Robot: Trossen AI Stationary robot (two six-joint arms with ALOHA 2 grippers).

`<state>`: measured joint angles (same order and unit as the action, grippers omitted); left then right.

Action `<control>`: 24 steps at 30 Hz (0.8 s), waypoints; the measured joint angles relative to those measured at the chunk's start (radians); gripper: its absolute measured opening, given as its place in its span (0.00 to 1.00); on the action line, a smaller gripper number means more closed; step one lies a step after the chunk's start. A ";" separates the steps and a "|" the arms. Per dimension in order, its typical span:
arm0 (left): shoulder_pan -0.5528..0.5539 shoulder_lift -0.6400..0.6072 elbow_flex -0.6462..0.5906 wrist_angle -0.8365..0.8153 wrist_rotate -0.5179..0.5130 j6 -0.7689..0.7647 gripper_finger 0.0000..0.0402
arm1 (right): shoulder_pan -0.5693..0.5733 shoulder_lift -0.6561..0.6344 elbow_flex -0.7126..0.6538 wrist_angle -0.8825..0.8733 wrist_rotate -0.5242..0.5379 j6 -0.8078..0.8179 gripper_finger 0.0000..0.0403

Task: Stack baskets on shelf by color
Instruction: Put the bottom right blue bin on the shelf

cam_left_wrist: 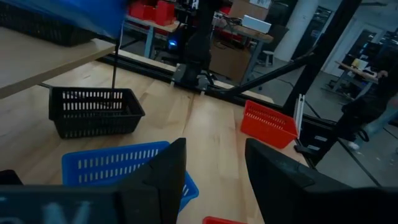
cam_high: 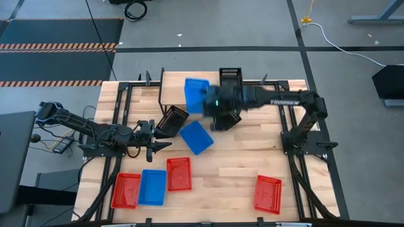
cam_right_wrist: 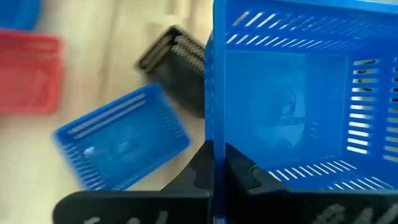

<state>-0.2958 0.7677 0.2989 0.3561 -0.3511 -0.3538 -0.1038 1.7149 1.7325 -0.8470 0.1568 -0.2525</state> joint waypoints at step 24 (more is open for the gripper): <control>0.000 0.000 0.000 -0.001 -0.013 -0.002 0.43 | -0.285 0.022 -0.112 0.097 -0.184 -0.065 0.03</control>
<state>-0.2958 0.7673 0.2989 0.3546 -0.3641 -0.3553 -0.3888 1.7370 1.6209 -0.7499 -0.0268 -0.3176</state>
